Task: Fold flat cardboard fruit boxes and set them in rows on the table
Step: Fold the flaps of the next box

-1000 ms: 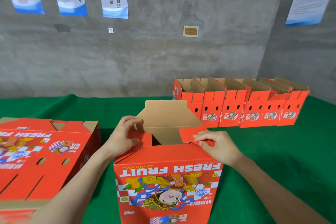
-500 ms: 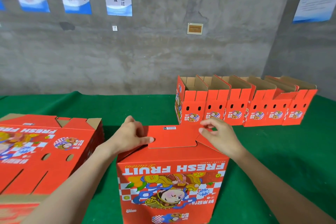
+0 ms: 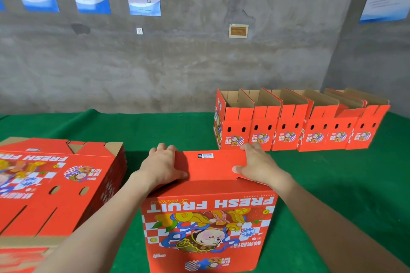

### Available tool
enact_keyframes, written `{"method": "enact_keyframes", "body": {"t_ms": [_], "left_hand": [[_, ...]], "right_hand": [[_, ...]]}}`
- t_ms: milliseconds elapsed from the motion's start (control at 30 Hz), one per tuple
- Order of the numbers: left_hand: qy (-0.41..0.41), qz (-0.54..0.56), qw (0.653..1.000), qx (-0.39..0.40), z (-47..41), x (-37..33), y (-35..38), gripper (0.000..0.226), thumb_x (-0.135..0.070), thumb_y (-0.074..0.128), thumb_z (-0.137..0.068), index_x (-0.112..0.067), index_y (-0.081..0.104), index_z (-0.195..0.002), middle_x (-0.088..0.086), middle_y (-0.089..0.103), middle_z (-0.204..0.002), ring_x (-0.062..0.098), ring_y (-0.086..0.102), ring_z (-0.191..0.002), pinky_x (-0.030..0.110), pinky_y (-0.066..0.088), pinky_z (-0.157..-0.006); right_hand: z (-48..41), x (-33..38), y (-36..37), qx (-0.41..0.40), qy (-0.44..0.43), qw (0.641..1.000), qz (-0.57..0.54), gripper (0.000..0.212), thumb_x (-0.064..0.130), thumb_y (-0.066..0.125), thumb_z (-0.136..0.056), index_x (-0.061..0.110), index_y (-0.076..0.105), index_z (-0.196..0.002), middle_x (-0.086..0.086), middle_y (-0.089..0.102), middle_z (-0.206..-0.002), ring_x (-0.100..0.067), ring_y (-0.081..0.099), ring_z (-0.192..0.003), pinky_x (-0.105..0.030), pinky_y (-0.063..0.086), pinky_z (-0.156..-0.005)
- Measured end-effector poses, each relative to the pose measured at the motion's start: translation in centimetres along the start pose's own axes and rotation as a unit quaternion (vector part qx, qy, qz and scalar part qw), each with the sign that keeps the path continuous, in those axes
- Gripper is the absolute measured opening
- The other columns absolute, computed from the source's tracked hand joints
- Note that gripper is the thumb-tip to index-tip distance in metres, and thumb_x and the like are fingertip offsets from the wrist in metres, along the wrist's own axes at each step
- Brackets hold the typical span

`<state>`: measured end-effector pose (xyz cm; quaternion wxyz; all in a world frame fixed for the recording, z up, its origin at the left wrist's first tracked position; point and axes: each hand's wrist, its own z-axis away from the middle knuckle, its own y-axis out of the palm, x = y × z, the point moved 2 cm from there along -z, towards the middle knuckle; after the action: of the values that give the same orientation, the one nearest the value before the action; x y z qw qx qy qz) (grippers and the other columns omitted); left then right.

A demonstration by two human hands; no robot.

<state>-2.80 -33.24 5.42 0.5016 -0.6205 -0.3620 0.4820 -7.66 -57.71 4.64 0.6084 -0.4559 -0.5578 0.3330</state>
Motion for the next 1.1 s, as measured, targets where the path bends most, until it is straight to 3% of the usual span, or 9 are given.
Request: {"method": "enact_keyframes", "body": {"t_ms": [300,367,467,567,667,767,833,967,1100], "left_hand": [[0.006,0.131,0.991,-0.017,-0.2,1.2,-0.1,0.079,-0.047,0.075,-0.073,-0.017,0.043,-0.139,0.011,0.045,-0.132,0.026,0.047,-0.121,0.033,0.038,-0.105],[-0.021,0.306,0.951,-0.049,-0.1,2.4,-0.1,0.080,-0.034,0.077,-0.076,-0.019,0.038,-0.143,0.014,0.039,-0.142,0.027,0.046,-0.126,0.038,0.035,-0.110],[-0.119,0.547,0.824,-0.086,1.2,4.7,0.5,0.075,-0.025,0.073,-0.081,-0.023,0.034,-0.145,0.011,0.044,-0.142,0.025,0.058,-0.114,0.039,0.046,-0.100],[-0.140,0.577,0.803,0.057,3.2,5.7,2.2,0.054,-0.047,0.063,-0.082,-0.028,0.052,-0.132,0.002,0.068,-0.113,0.023,0.071,-0.084,0.039,0.055,-0.082],[-0.085,0.536,0.833,0.107,4.0,6.1,1.8,0.046,-0.059,0.068,-0.073,-0.044,0.059,-0.116,0.003,0.071,-0.110,0.031,0.066,-0.103,0.056,0.045,-0.097],[-0.046,0.567,0.822,0.021,4.0,5.9,0.1,0.032,-0.047,0.067,-0.078,-0.032,0.062,-0.106,0.002,0.071,-0.109,0.017,0.065,-0.099,0.039,0.048,-0.093],[-0.035,0.597,0.800,-0.059,4.0,5.5,-1.1,0.018,-0.040,0.060,-0.084,-0.025,0.060,-0.094,-0.002,0.069,-0.093,0.006,0.063,-0.076,0.022,0.050,-0.071],[-0.046,0.588,0.791,-0.162,4.4,5.8,-2.7,0.026,-0.049,0.057,-0.085,-0.027,0.052,-0.073,-0.006,0.056,-0.070,0.007,0.050,-0.061,0.022,0.042,-0.059],[-0.004,0.613,0.764,-0.200,4.7,6.3,-2.2,0.022,-0.030,0.053,-0.094,-0.025,0.051,-0.072,-0.019,0.050,-0.051,-0.005,0.041,-0.047,0.021,0.031,-0.053]], "right_hand": [[0.2,-0.9,0.0,0.005,-0.025,0.993,-0.114,0.065,0.040,0.061,-0.089,0.020,0.035,-0.145,0.000,0.025,-0.152,-0.020,0.039,-0.133,-0.031,0.032,-0.105],[0.5,-1.5,-0.4,-0.008,-0.002,0.968,-0.251,0.059,0.040,0.058,-0.093,0.022,0.036,-0.145,0.001,0.029,-0.153,-0.018,0.031,-0.138,-0.032,0.027,-0.108],[1.3,-3.9,0.1,-0.011,0.130,0.879,-0.458,0.061,0.057,0.041,-0.095,0.024,0.034,-0.146,0.000,0.032,-0.153,-0.023,0.030,-0.140,-0.042,0.024,-0.111],[3.6,-6.3,3.9,0.070,0.222,0.824,-0.517,0.056,0.055,0.037,-0.094,0.006,0.059,-0.109,-0.016,0.062,-0.112,-0.031,0.061,-0.103,-0.046,0.045,-0.090],[5.9,-6.9,7.0,0.135,0.237,0.836,-0.476,0.043,0.035,0.033,-0.103,0.008,0.057,-0.080,-0.010,0.065,-0.083,-0.025,0.060,-0.079,-0.041,0.047,-0.074],[5.5,-6.9,5.9,0.122,0.209,0.819,-0.520,0.038,0.030,0.035,-0.102,0.010,0.061,-0.083,-0.009,0.068,-0.077,-0.028,0.060,-0.080,-0.046,0.049,-0.076],[4.7,-6.6,4.5,0.133,0.154,0.834,-0.512,0.036,0.035,0.038,-0.101,0.013,0.062,-0.087,-0.010,0.065,-0.084,-0.028,0.060,-0.081,-0.046,0.050,-0.082],[3.8,-5.8,2.6,0.148,0.046,0.852,-0.501,0.041,0.057,0.050,-0.088,0.021,0.064,-0.099,-0.005,0.069,-0.085,-0.018,0.069,-0.075,-0.033,0.056,-0.061],[2.8,-6.3,2.0,0.172,0.003,0.821,-0.544,0.058,0.060,0.066,-0.072,0.037,0.054,-0.124,-0.009,0.071,-0.100,-0.024,0.069,-0.089,-0.044,0.057,-0.075]]}}
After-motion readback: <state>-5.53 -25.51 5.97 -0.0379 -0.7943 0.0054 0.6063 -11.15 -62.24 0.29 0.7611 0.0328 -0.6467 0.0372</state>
